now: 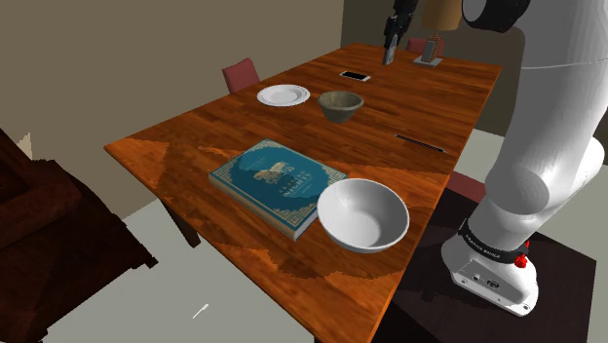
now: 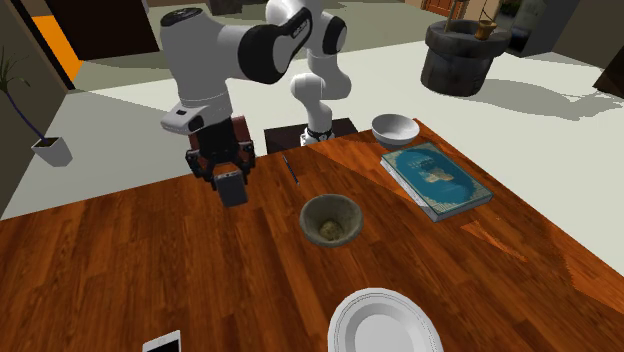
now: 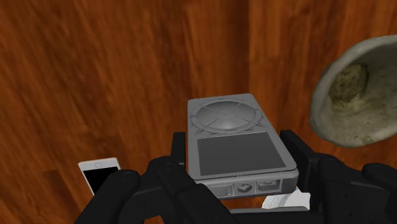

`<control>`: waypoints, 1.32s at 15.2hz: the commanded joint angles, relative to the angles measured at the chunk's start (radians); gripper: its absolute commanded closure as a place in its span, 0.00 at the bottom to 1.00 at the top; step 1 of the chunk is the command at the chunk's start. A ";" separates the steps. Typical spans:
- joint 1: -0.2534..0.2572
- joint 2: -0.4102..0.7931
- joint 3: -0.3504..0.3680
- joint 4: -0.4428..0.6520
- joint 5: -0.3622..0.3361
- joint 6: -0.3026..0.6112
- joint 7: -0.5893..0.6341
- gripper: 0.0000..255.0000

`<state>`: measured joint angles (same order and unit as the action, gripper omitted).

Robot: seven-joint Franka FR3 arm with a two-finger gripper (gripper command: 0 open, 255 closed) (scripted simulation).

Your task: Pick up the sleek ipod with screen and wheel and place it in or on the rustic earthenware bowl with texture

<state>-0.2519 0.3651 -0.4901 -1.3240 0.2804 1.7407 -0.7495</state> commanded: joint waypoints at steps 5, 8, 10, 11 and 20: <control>0.126 -0.133 0.023 -0.154 -0.077 0.051 0.130 1.00; 0.182 -0.190 0.044 -0.216 -0.114 0.070 0.205 1.00; 0.216 -0.222 0.061 -0.249 -0.136 0.079 0.256 1.00; 0.232 -0.237 0.070 -0.263 -0.146 0.083 0.281 1.00; 0.344 -0.313 0.152 -0.343 -0.207 0.107 0.481 1.00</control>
<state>0.0865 0.0573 -0.3421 -1.6518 0.0771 1.8380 -0.2792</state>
